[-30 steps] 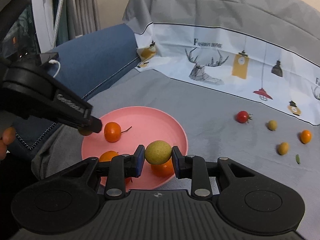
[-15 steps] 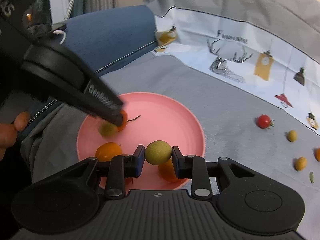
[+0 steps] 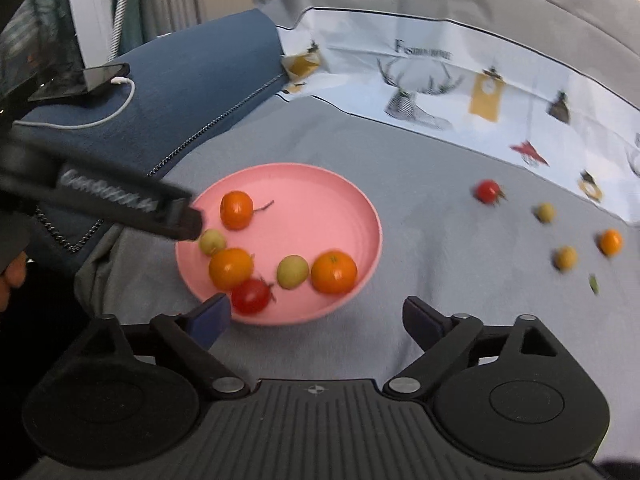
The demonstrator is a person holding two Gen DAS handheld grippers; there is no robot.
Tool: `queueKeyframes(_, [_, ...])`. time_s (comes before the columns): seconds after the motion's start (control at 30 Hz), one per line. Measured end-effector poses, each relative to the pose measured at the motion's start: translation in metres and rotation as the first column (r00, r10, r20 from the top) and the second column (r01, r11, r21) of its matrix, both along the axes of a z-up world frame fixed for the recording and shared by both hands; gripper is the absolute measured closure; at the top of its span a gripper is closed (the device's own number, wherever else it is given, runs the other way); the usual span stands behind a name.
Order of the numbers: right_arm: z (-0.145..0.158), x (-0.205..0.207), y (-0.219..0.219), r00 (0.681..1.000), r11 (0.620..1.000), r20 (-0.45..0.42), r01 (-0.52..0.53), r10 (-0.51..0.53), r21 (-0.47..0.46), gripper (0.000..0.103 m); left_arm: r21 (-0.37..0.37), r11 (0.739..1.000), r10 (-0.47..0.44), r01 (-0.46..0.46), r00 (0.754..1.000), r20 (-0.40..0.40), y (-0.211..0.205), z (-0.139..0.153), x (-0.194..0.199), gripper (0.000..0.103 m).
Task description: Organize fruits
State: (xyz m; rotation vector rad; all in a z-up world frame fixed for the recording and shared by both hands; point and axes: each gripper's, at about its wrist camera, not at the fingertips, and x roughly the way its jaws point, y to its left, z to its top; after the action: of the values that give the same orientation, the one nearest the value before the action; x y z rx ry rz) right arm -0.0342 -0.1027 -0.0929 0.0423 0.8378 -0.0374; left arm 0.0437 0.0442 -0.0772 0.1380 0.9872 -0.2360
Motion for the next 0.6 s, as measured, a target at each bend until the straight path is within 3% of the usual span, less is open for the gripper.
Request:
queueKeyframes(0.2, [0.023, -0.029, 0.005, 0.998, 0.998, 0.001, 0.066, -0.066, 0.018, 0.005, 0.055, 0.995, 0.087, -0.089, 0.996, 0.031, 0.028, 0.011, -0.041, 0.0])
queueKeyframes(0.33, [0.041, -0.051, 0.013, 0.997, 0.998, 0.056, 0.06, -0.059, -0.014, 0.003, 0.049, 0.996, 0.075, -0.077, 0.996, 0.038, 0.035, 0.02, -0.063, 0.0])
queueKeyframes(0.6, [0.071, -0.087, 0.016, 0.983, 0.994, 0.155, 0.1, -0.093, -0.035, 0.002, 0.034, 0.999, 0.017, -0.023, 0.988, 0.15, 0.025, 0.049, -0.103, 0.0])
